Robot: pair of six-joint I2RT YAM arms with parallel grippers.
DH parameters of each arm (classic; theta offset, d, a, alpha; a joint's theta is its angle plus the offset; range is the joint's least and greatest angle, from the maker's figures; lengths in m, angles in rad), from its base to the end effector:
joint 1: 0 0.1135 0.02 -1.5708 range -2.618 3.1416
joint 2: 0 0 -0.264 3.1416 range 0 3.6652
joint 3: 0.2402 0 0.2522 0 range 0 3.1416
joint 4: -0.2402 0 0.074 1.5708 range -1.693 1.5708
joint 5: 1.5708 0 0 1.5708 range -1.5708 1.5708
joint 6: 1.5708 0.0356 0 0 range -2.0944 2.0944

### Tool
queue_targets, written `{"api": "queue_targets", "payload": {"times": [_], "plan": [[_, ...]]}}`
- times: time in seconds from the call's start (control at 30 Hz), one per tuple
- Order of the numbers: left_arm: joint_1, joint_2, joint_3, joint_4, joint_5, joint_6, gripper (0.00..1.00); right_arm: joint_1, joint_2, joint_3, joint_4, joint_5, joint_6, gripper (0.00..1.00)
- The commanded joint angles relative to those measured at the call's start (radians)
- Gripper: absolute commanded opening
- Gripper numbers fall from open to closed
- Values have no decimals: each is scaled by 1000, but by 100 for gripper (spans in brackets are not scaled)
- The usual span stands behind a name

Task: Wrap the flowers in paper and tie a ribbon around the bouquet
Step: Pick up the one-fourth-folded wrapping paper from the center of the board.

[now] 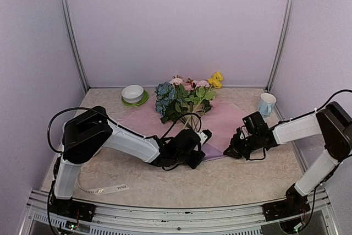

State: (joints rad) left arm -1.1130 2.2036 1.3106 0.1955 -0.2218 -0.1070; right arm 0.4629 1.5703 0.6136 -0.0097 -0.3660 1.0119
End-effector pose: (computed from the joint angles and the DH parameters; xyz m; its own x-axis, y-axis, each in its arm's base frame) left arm 0.2102 -0.4090 0.1034 -0.3677 0.5107 -0.7772 0.7656 0.6406 0.0586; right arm 0.2368 0.1324 0.1236 -0.8982 0.4366 -0.0517 0.3066 0.7064 0.6379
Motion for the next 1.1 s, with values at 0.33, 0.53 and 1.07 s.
{"api": "queue_targets", "payload": {"times": [0.33,0.53,1.07], "plan": [[63,82,34,-197,78,-70,36,149,-45,269,-355,250,-273,0],[69,84,21,-171,114,-85,36,250,-28,376,-293,222,-418,0],[149,4,-153,48,313,-131,40,285,120,413,-57,-15,-562,0]]}}
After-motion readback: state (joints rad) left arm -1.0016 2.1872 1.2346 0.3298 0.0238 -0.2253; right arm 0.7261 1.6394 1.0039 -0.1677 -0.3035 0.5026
